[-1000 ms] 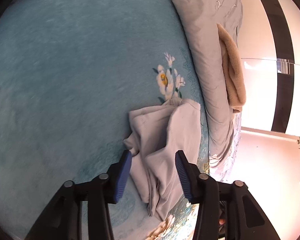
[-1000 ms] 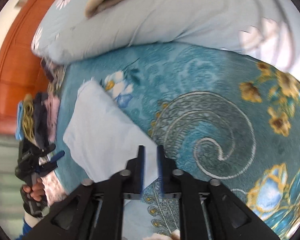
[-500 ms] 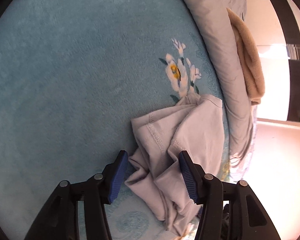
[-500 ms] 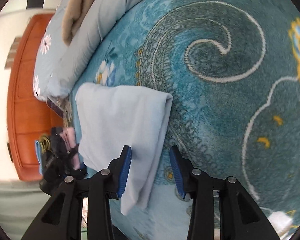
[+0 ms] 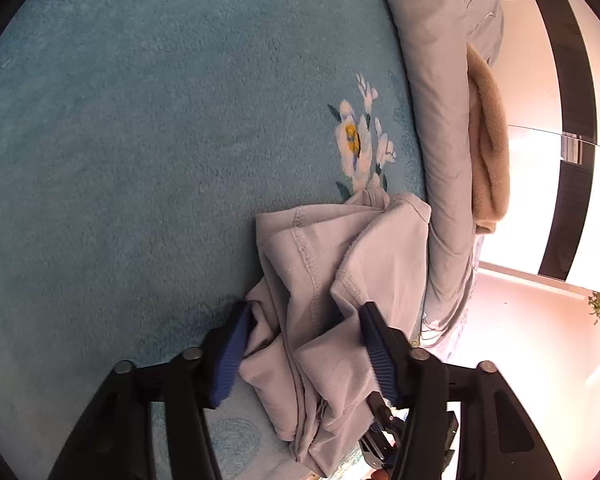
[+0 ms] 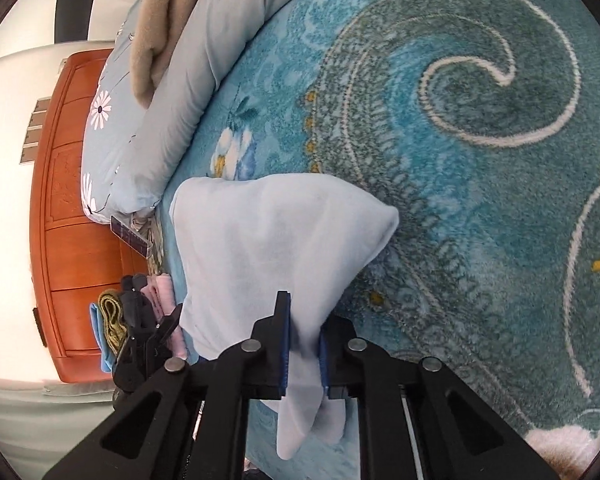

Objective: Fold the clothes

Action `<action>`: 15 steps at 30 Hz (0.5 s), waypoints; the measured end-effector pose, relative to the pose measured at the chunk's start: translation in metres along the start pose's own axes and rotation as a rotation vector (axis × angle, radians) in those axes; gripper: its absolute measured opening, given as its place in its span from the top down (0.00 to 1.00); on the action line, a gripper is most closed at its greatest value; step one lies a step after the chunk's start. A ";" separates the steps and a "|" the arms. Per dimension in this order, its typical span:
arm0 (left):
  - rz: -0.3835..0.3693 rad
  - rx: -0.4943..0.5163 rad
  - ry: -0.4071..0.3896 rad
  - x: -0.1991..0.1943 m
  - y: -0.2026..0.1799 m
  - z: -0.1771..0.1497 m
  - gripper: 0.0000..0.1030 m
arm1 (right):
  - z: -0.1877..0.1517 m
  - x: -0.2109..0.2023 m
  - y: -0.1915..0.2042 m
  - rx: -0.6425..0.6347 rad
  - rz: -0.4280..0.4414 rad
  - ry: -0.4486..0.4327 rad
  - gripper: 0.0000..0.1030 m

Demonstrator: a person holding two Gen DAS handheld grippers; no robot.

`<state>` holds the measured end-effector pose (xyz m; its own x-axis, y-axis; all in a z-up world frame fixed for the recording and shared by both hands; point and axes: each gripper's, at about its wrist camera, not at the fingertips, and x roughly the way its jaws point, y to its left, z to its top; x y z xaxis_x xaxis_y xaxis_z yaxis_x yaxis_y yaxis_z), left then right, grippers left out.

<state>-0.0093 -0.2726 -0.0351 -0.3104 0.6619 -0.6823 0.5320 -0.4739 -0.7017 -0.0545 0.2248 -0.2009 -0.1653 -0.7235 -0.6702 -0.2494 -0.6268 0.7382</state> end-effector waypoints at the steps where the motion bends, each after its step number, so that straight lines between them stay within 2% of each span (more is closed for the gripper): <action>1: 0.015 -0.005 -0.005 0.000 0.000 -0.001 0.68 | 0.000 -0.001 0.003 -0.008 -0.004 -0.001 0.90; 3: 0.031 -0.024 -0.026 -0.003 0.002 -0.004 0.78 | 0.000 -0.003 0.011 -0.020 -0.002 0.001 0.90; 6: 0.012 -0.032 -0.057 -0.010 0.002 -0.009 0.85 | 0.002 -0.007 0.023 -0.043 0.012 0.002 0.91; 11: -0.040 0.002 -0.114 -0.037 -0.004 -0.015 0.89 | 0.003 -0.011 0.052 -0.140 0.001 0.022 0.91; 15: -0.052 0.021 -0.177 -0.065 -0.001 -0.021 0.89 | 0.005 -0.005 0.079 -0.211 0.024 0.050 0.91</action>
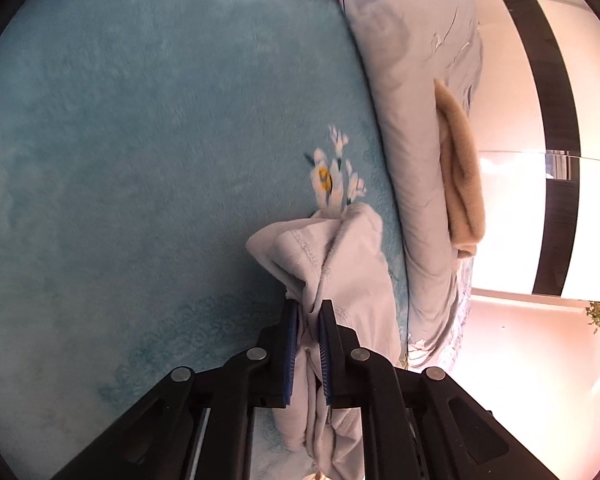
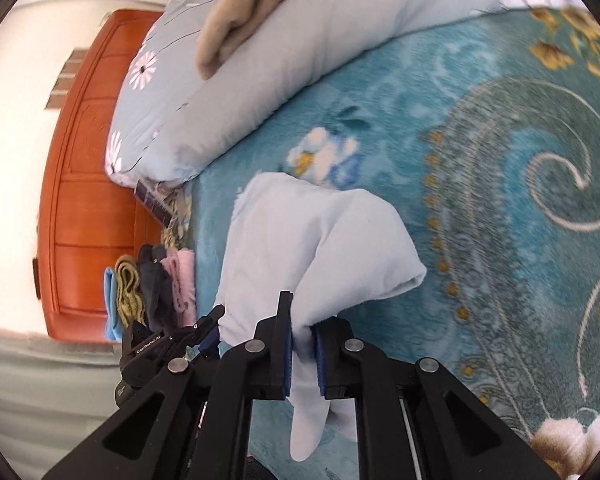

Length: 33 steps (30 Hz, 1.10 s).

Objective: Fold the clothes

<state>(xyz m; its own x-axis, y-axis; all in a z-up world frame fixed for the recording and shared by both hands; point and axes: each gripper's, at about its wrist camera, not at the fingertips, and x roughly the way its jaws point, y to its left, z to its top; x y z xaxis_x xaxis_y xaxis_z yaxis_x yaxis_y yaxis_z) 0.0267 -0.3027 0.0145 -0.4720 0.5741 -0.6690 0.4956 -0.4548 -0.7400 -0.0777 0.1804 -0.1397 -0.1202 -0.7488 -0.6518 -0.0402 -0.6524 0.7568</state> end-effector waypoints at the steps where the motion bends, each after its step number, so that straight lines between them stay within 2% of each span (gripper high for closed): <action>1: -0.005 0.000 -0.016 -0.007 0.002 -0.001 0.90 | 0.002 0.003 0.006 -0.013 0.008 0.010 0.91; 8: -0.038 -0.003 -0.156 -0.064 0.021 0.000 0.90 | 0.007 0.025 0.062 -0.175 0.115 0.099 0.91; 10: -0.045 -0.018 -0.175 -0.083 0.034 -0.010 0.90 | 0.004 0.031 0.073 -0.225 0.136 0.142 0.91; 12: -0.023 -0.057 -0.158 -0.088 0.053 -0.022 0.89 | 0.001 0.036 0.084 -0.274 0.156 0.185 0.91; 17: 0.078 -0.199 -0.051 -0.062 0.106 -0.043 0.92 | -0.009 0.058 0.049 -0.254 0.032 0.282 0.92; 20: 0.122 -0.256 -0.016 -0.053 0.128 -0.047 0.92 | -0.013 0.064 0.008 -0.155 -0.034 0.305 0.92; 24: 0.095 -0.250 -0.038 -0.060 0.130 -0.044 0.91 | -0.016 0.065 -0.026 -0.060 -0.083 0.296 0.92; 28: 0.071 -0.186 -0.060 -0.068 0.119 -0.033 0.82 | -0.015 0.064 -0.025 -0.061 -0.090 0.281 0.91; 30: 0.079 -0.152 -0.060 -0.070 0.115 -0.024 0.58 | -0.014 0.064 -0.020 -0.078 -0.107 0.276 0.89; 33: 0.102 -0.109 -0.044 -0.069 0.114 -0.010 0.47 | -0.014 0.058 -0.021 -0.086 -0.105 0.263 0.89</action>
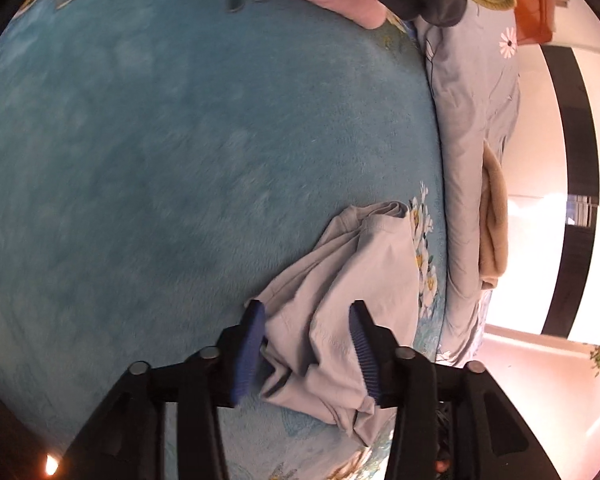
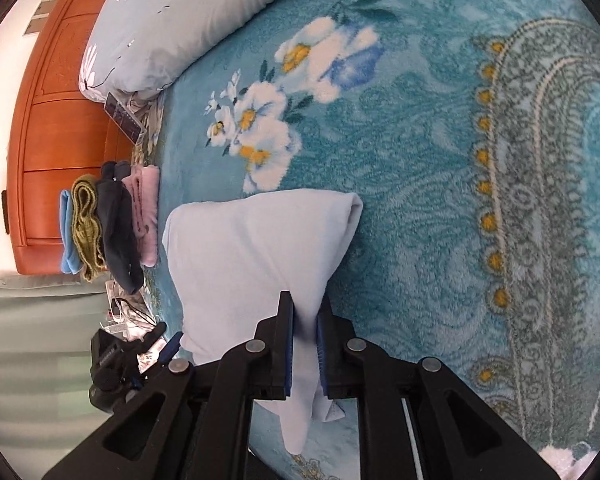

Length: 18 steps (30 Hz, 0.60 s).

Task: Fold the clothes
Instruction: 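Lift the folded shirt with both tools and carry it to the clothes stack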

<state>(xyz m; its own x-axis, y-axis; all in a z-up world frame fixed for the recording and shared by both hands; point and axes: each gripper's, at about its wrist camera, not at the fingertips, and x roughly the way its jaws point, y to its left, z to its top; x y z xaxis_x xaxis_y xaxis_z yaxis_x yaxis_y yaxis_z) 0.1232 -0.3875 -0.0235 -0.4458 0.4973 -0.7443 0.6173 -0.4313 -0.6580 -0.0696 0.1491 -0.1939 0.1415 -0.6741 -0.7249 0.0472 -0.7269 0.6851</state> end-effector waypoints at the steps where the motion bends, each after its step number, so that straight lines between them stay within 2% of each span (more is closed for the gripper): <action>1: 0.008 0.014 0.005 0.000 0.000 0.005 0.45 | -0.001 -0.003 -0.001 0.000 -0.001 -0.006 0.86; 4: 0.031 0.039 0.040 0.015 -0.004 0.013 0.44 | -0.005 -0.008 -0.011 0.023 0.017 -0.017 0.77; 6: 0.044 0.060 0.050 0.021 -0.007 0.018 0.43 | -0.009 -0.007 -0.017 0.048 0.038 -0.021 0.75; 8: 0.042 0.077 0.069 0.028 -0.013 0.022 0.37 | -0.012 -0.003 -0.021 0.074 0.064 -0.023 0.72; 12: -0.021 0.097 0.142 0.041 -0.023 0.022 0.34 | -0.014 0.010 -0.023 0.115 0.103 -0.012 0.71; 18: -0.028 0.193 0.240 0.066 -0.042 0.007 0.36 | -0.015 0.021 -0.018 0.124 0.133 -0.014 0.70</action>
<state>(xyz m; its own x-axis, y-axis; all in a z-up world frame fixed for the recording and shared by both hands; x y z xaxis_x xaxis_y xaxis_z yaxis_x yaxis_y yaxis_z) 0.0637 -0.3416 -0.0456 -0.2810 0.6646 -0.6923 0.4620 -0.5386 -0.7046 -0.0522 0.1495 -0.2204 0.1246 -0.7667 -0.6298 -0.0935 -0.6410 0.7618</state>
